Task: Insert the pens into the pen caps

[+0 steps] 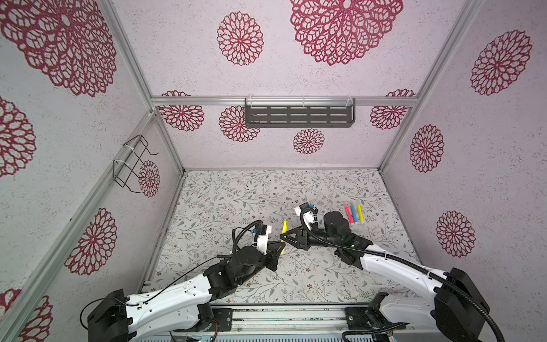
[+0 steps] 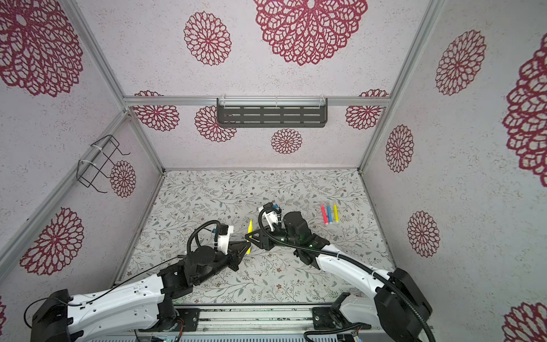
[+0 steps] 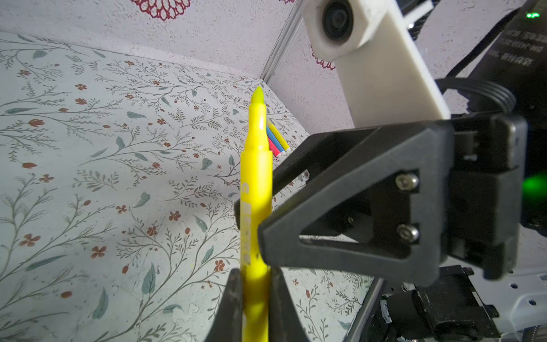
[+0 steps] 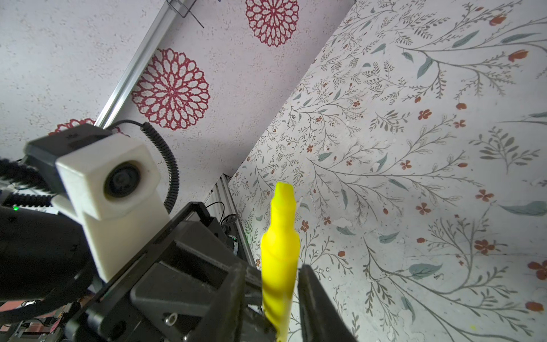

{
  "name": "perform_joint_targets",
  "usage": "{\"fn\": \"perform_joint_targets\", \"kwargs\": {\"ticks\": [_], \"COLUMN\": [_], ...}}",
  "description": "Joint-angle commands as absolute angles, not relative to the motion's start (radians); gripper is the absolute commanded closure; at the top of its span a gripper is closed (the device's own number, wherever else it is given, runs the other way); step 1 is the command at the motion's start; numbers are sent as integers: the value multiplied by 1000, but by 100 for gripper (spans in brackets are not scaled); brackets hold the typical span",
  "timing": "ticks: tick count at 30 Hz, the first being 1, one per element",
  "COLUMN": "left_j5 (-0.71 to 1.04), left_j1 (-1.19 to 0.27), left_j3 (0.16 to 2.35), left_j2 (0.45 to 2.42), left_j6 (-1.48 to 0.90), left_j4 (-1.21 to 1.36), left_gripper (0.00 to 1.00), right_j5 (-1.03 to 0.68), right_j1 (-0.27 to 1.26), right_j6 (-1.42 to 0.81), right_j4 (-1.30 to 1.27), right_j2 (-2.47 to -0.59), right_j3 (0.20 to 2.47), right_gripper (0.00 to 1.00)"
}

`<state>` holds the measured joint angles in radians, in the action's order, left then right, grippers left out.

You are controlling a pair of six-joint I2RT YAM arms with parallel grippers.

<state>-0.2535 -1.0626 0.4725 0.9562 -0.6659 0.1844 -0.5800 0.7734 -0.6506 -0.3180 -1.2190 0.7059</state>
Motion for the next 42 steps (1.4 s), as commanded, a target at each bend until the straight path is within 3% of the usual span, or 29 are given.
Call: {"fn": "perform_joint_targets", "kwargs": {"ticks": [1, 6, 12, 16, 18, 29, 42], "left_j5": [-261, -255, -237, -208, -207, -143, -38], "left_j1": [-1071, -1075, -1075, -1076, -1075, -1071, -1004], "left_j3": [499, 507, 512, 521, 536, 525, 486], "left_j2": [966, 978, 979, 977, 981, 1029, 986], "left_j6": [-663, -660, -657, -654, -648, -658, -688], "left_j4": [227, 232, 230, 213, 171, 168, 225], "left_gripper": [95, 95, 90, 53, 48, 46, 58], "right_j5": [-587, -584, -579, -563, -541, -491, -467], "right_j1": [784, 787, 788, 788, 788, 800, 816], "right_j6": [-649, -652, -651, -628, -599, -528, -522], "right_j4": [-367, -370, -368, -329, -282, -155, -154], "right_j2": [-1213, -1212, -1205, -1185, -1168, -1105, -1100], "right_j3": [736, 733, 732, 741, 756, 801, 775], "right_gripper": [73, 88, 93, 93, 93, 93, 93]}}
